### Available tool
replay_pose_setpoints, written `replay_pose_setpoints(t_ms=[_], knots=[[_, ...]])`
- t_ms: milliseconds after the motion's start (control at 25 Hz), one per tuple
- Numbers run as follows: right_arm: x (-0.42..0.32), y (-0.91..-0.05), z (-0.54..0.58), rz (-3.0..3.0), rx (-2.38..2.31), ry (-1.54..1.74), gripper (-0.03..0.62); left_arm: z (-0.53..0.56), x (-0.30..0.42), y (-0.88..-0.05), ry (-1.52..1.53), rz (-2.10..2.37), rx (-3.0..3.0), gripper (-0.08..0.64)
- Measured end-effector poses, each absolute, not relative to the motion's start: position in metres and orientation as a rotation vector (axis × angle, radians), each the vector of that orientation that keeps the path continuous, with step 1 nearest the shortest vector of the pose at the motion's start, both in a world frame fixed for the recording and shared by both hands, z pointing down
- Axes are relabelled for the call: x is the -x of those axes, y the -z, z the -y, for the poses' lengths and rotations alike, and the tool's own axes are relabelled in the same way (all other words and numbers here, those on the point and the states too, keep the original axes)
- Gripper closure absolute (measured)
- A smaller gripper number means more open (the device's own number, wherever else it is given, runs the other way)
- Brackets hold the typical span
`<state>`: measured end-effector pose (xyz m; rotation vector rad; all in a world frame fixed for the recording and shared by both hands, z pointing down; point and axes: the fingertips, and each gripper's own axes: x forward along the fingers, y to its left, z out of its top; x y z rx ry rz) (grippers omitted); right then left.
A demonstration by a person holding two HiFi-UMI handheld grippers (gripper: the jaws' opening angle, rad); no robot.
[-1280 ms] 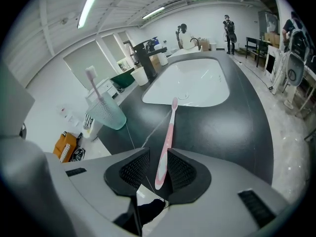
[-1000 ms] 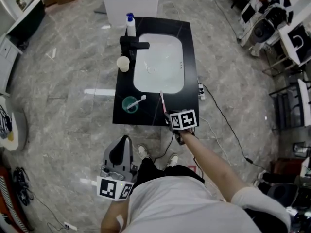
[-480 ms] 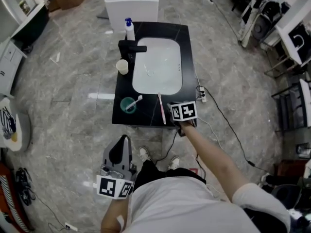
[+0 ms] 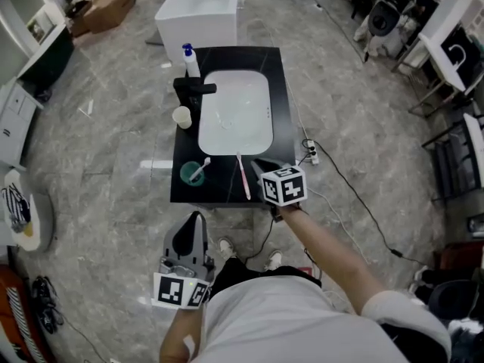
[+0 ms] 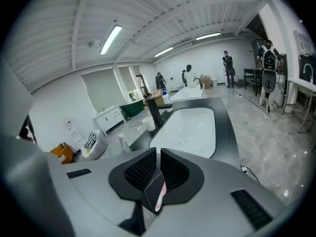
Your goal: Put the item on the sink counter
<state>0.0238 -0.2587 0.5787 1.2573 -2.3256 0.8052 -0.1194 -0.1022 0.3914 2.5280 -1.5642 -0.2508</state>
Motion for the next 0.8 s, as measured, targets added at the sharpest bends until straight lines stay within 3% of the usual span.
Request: replay_pose_setpoints(t_ms=[800], knots=[[-0.056,-0.425,0.198,2.682,-1.403,-0.448,0.540,0.092,0.063,-0.372,0.211,1.539,-2.621,0.557]])
